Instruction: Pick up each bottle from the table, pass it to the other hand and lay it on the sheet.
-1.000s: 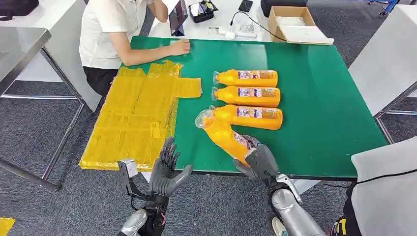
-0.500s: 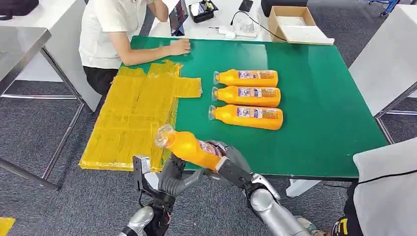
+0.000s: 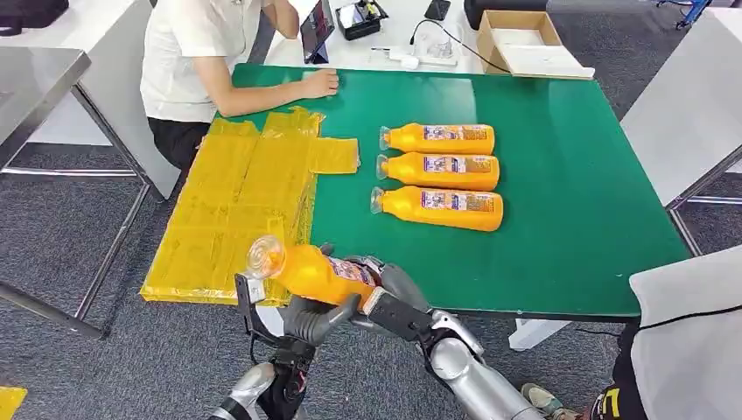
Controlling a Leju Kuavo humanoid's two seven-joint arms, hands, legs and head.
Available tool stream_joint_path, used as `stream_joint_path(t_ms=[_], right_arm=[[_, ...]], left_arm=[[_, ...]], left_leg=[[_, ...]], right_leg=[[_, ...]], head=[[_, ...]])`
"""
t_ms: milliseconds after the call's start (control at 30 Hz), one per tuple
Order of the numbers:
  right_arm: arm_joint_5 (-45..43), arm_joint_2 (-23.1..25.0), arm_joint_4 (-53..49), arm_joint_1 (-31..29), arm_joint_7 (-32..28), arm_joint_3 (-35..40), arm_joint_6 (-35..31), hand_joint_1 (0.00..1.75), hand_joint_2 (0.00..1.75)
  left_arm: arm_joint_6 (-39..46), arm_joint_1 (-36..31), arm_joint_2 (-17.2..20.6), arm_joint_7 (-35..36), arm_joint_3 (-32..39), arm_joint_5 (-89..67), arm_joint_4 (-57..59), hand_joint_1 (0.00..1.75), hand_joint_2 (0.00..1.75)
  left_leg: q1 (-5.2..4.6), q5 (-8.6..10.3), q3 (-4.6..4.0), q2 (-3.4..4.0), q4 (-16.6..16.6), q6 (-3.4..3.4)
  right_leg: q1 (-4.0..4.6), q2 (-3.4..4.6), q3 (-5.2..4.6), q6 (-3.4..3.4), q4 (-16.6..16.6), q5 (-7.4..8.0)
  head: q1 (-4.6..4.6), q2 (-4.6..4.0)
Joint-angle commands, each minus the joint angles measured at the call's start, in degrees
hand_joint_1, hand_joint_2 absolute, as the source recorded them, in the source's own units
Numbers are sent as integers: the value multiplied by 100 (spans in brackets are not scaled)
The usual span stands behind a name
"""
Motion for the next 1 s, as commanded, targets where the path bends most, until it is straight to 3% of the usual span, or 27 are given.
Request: stream_joint_path(t_ms=[33,67,100,133,167,367,400,467,567,600,833,1000], right_arm=[[-101,38,322,-280,-55,294,8,175,175],[-106,21,339,-290,-57,305,9,175,175],[-106,10,368,-299,-57,324,11,175,175],[-96,-4,411,-318,-44,361,36,175,175],[-91,-13,462,-341,-39,389,49,175,175],[-81,-31,512,-351,-20,458,109,175,175],[-82,-32,510,-348,-20,459,107,150,175],[-106,-8,502,-295,-28,435,67,5,175],[-103,15,374,-189,-56,437,2,0,175],[-78,11,300,-143,-99,445,-60,0,0],[112,-21,-211,214,-335,386,-604,0,0],[377,-28,-786,537,-452,454,-915,0,0]], left_arm=[[36,-213,78,6,18,199,-170,0,175],[51,-211,74,-20,43,219,-170,0,175],[63,-226,81,-51,40,210,-158,21,175],[69,-239,79,-59,39,206,-135,150,175],[93,-252,69,-105,51,191,-119,175,175],[91,-239,50,-155,75,201,-156,175,175],[84,-235,48,-158,80,211,-161,175,175],[63,-226,54,-153,94,239,-157,175,175],[79,-195,59,-130,160,308,-160,175,175],[108,-186,52,-111,219,365,-157,175,175],[762,-93,30,-98,631,357,-337,175,175],[3002,-442,245,-847,833,-1655,444,175,175]], left_leg=[[4,-19,38,9,4,-13],[1,-5,10,6,-1,-5],[3,-11,23,8,1,-9],[2,-7,17,8,-2,-7],[2,-11,31,5,-4,-10],[3,-9,24,1,-2,-9],[3,-5,16,-3,-3,-6],[2,-6,18,2,-5,-6],[3,-11,26,3,-4,-9],[2,-5,15,-1,-4,-6],[3,-6,10,0,-4,-7],[4,-9,22,0,-7,-11]], right_leg=[[6,6,34,-20,8,-18],[2,4,8,-8,1,-4],[4,6,20,-14,4,-10],[3,5,15,-11,0,-5],[3,2,28,-15,0,-11],[4,-1,21,-13,0,-10],[4,-5,15,-11,-1,-7],[2,0,15,-10,-3,-7],[4,0,23,-13,-2,-12],[3,-4,13,-9,-3,-7],[4,-2,9,-10,-3,-7],[5,-3,18,-15,-3,-11]], head=[[-2,0],[0,0],[0,0],[0,0],[0,0],[0,0],[2,0],[0,0],[-2,0],[0,0],[0,0],[0,0]])
